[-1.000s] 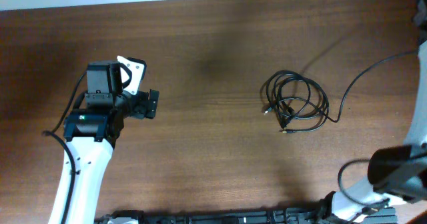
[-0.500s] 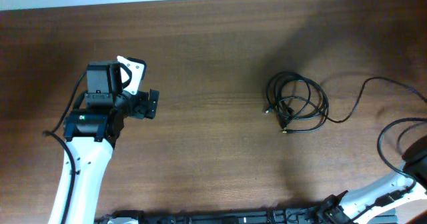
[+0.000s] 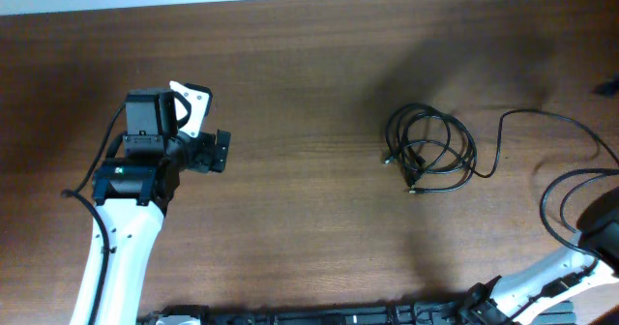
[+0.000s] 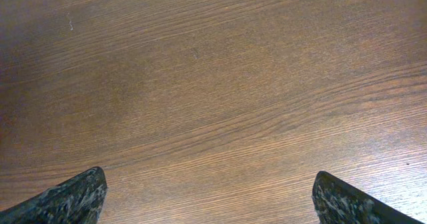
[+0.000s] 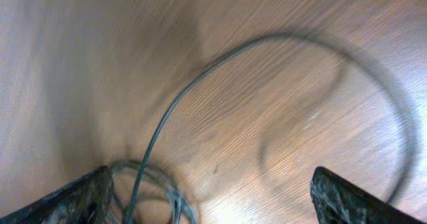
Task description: Untangle cables
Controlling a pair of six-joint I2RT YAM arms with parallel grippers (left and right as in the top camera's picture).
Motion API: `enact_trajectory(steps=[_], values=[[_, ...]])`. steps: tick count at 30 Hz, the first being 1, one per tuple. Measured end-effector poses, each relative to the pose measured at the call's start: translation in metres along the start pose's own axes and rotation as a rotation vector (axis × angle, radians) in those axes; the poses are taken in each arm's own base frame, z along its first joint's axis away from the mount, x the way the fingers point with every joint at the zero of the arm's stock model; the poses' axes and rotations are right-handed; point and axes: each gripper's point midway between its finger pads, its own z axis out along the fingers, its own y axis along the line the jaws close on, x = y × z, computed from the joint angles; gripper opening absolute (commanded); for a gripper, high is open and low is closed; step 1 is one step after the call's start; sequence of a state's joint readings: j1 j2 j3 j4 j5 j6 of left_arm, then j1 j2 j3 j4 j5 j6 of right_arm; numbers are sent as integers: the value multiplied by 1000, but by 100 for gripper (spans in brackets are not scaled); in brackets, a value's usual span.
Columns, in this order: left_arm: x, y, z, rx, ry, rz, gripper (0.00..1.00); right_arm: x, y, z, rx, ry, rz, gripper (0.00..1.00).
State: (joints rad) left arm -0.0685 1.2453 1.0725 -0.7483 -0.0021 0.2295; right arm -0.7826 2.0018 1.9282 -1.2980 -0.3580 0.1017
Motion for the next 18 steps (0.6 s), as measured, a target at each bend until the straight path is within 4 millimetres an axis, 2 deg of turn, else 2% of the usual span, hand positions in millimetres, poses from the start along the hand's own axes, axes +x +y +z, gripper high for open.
enact_trajectory(steps=[3, 8, 14, 18], values=[[0, 0, 0, 0, 1, 0, 99, 32, 38, 11, -29, 116, -128, 92], [0, 0, 0, 0, 0, 0, 99, 83, 80, 20, -36, 288, -269, 92], [0, 0, 0, 0, 1, 0, 99, 131, 100, 22, 53, 437, -380, 92], [0, 0, 0, 0, 0, 0, 99, 140, 102, 30, 134, 448, -438, 92]])
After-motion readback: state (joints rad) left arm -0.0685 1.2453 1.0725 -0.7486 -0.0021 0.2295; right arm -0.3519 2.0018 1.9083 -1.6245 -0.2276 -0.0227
